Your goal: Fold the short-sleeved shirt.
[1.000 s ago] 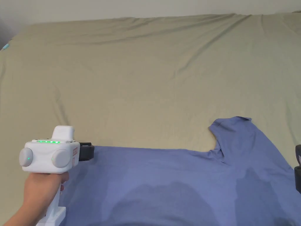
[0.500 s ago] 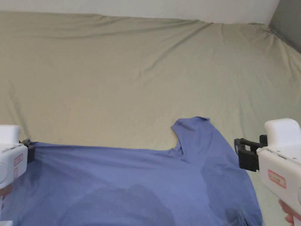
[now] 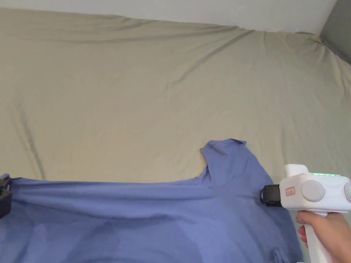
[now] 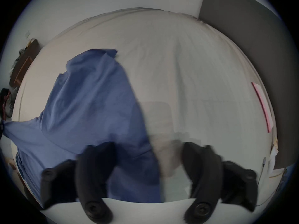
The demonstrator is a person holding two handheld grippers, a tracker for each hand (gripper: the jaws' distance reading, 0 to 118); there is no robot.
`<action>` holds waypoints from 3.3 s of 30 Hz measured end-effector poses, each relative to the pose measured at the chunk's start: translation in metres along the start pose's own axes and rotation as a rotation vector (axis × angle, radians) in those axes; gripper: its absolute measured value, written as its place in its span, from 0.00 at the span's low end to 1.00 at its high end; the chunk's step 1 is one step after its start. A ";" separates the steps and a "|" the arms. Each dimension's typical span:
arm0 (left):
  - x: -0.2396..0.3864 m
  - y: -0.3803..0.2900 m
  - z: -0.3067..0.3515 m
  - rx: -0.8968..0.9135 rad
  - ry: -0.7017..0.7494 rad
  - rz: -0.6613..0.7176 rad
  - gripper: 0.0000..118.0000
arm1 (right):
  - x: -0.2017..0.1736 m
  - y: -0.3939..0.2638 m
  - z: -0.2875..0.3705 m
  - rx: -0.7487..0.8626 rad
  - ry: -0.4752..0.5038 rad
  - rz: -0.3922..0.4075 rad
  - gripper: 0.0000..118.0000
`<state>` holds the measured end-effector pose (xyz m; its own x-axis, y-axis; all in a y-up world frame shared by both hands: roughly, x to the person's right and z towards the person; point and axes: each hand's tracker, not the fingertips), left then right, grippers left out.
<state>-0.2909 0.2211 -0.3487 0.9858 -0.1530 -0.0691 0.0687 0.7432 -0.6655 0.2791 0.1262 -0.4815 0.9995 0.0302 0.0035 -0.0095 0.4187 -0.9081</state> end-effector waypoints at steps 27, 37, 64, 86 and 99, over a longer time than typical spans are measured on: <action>-0.039 -0.051 0.122 -0.045 -0.002 -0.002 0.01 | -0.007 -0.092 0.228 0.171 0.033 0.288 0.01; -0.029 -0.125 0.098 -0.249 -0.041 -0.120 0.01 | -0.001 -0.174 0.188 -0.048 0.033 0.316 0.01; -0.034 -0.098 0.099 -0.192 -0.031 -0.058 0.82 | 0.010 -0.133 0.193 0.055 -0.112 0.267 0.94; 0.091 0.026 0.290 0.752 0.096 0.000 0.00 | -0.185 -0.152 0.394 1.076 -0.083 0.297 0.01; 0.098 0.032 0.245 0.640 -0.003 -0.050 0.00 | -0.164 -0.141 0.369 1.036 -0.135 0.249 0.01</action>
<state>-0.1544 0.3895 -0.1943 0.9794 -0.1963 -0.0470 0.1914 0.9771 -0.0925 0.1057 0.3970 -0.1991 0.9552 0.2946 -0.0287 -0.2960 0.9507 -0.0926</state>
